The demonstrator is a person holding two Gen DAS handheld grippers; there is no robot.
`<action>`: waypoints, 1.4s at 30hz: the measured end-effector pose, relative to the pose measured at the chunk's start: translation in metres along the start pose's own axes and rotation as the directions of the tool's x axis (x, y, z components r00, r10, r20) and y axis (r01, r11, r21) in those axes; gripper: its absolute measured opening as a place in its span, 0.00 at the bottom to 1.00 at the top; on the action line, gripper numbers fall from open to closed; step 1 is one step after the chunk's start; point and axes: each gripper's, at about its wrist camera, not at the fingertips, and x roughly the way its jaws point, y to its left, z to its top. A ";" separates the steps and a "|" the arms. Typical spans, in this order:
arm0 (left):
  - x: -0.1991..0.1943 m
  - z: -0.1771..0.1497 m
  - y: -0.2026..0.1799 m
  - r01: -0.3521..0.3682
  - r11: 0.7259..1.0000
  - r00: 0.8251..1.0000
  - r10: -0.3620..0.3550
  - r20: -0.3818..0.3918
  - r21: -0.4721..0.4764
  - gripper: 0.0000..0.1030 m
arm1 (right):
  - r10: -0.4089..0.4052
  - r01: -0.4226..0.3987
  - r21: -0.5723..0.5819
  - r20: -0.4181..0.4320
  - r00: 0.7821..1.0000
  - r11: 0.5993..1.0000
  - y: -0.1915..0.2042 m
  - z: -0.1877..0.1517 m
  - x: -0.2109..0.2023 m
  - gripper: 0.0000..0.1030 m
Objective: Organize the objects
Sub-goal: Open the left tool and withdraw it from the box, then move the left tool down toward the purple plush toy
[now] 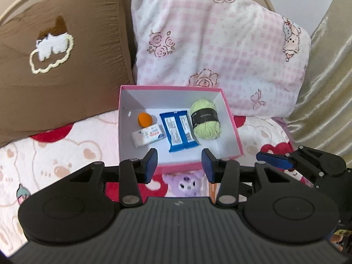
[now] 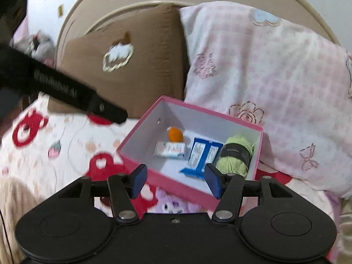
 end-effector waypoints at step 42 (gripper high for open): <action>0.013 -0.126 0.017 -0.074 0.995 0.956 0.089 -0.278 0.066 0.94 | 0.084 -0.092 -0.040 -0.160 0.983 0.995 0.038 -0.087 -0.033 0.93</action>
